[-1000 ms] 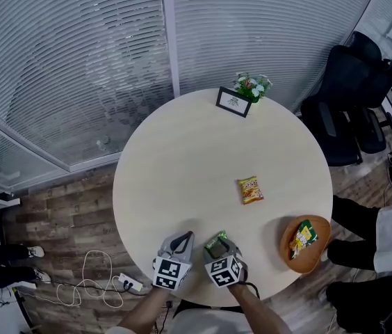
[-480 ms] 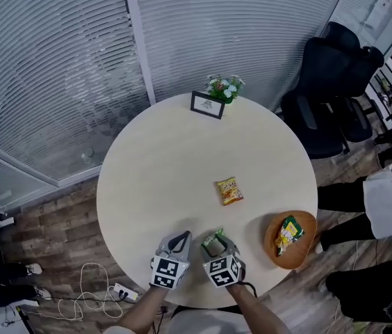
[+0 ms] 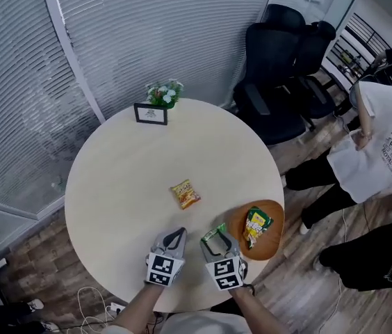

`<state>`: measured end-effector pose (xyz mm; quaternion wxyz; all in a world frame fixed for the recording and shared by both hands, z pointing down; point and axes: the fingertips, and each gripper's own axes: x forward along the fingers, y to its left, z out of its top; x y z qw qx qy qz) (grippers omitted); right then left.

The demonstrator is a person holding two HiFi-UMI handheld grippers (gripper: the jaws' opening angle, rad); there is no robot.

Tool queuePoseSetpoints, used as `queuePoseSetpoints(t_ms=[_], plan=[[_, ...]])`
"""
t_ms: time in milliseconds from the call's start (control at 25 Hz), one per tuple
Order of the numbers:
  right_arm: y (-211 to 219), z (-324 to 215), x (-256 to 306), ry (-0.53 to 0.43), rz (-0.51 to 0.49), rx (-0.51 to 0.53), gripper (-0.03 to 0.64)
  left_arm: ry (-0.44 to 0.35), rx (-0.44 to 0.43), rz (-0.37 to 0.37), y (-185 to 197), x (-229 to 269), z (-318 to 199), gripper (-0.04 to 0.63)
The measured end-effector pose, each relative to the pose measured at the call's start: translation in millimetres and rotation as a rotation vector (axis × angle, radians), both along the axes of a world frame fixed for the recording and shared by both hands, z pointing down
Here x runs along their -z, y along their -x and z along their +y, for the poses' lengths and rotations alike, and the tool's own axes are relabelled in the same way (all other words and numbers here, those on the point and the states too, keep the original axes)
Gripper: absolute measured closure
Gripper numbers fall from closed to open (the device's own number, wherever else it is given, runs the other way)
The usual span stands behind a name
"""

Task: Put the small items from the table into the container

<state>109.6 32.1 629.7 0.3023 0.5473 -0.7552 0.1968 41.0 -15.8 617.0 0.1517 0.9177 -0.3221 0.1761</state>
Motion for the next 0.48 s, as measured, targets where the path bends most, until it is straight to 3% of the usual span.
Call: queuePoseSetpoints(t_ms=[240, 480], plan=[[-84, 4, 22, -0.043, -0.047, -0.224, 0.371, -0.007, -0.093, 0.014, -55, 5, 4, 0.598], [-142, 26, 1, 0.025, -0.139, -0.428, 0.371, -0.003, -0.157, 0.007, -91, 8, 17, 0.598]])
